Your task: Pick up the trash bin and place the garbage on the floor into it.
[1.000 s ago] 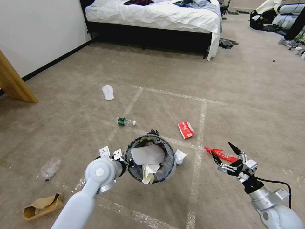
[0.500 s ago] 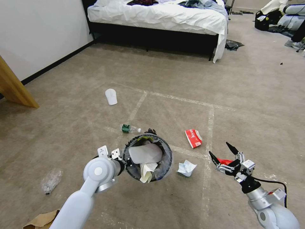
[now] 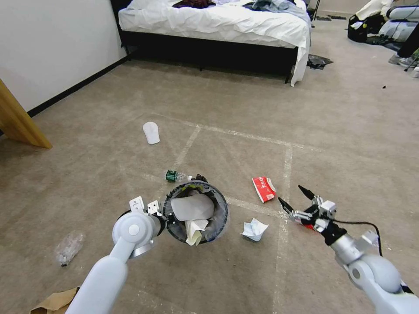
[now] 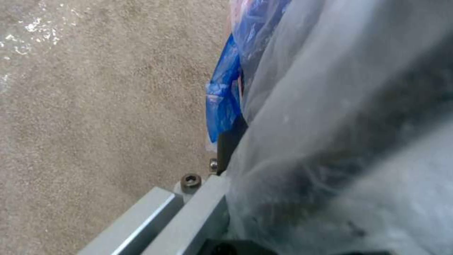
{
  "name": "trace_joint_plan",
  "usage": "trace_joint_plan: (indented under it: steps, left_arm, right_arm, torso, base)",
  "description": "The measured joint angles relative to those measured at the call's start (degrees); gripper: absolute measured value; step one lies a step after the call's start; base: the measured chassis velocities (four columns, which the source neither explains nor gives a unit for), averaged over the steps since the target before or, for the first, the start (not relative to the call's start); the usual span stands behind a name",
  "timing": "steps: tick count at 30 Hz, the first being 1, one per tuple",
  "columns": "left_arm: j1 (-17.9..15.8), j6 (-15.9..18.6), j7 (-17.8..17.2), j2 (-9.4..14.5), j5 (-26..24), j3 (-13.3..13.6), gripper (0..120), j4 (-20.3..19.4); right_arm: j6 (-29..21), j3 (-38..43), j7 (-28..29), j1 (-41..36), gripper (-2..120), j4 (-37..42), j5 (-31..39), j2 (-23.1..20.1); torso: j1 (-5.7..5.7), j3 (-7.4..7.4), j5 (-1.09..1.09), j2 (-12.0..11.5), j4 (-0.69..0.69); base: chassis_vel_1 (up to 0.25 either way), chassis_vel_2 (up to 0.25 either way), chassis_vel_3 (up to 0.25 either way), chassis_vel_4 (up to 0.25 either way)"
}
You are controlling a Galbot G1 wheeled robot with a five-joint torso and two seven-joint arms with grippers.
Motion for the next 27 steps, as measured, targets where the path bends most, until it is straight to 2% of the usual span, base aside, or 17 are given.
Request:
trace_joint_plan:
  steps: [4,6,11,13,21,27]
  left_arm:
    - [0.1,0.0,-0.1,0.1,0.0,-0.3,0,0.0]
    - [0.3,0.0,-0.2,0.4,0.0,-0.7,0,0.0]
    - [-0.3,0.0,-0.3,1.0,-0.6,-0.3,0,0.1]
    - [-0.9,0.0,0.1,1.1,-0.8,0.1,0,0.7]
    - [-2.3,0.0,1.4,0.5,-0.8,1.5,0,2.9]
    - [-3.1,0.0,2.2,-0.1,-0.3,2.0,0,4.3]
  right_arm:
    - [-1.1,-3.4,1.7,3.7,100,-2.1,2.3,-1.2]
    - [-3.5,-6.3,3.8,6.8,100,-4.2,4.3,-2.2]
    - [-7.4,-8.2,6.0,8.3,100,-6.2,6.3,-3.9]
    - [-8.3,-8.9,6.0,8.8,100,-8.0,6.4,-5.0]
    - [-10.8,-10.2,3.6,10.3,100,-13.4,5.2,-8.1]
    - [-11.2,-11.4,3.1,12.6,100,-16.3,4.5,-7.3]
  torso:
    - [0.0,0.0,0.0,0.0,-0.01]
    - [0.0,0.0,-0.01,0.0,0.0]
    - [0.0,0.0,0.0,0.0,-0.01]
    - [0.0,0.0,0.0,0.0,-0.04]
    - [0.0,0.0,0.0,0.0,-0.02]
    - [0.0,0.0,0.0,0.0,-0.02]
  base:
    - [0.0,0.0,0.0,0.0]
    - [0.0,0.0,0.0,0.0]
    - [0.0,0.0,0.0,0.0]
    - [0.0,0.0,0.0,0.0]
    - [0.0,0.0,0.0,0.0]
    - [0.0,0.0,0.0,0.0]
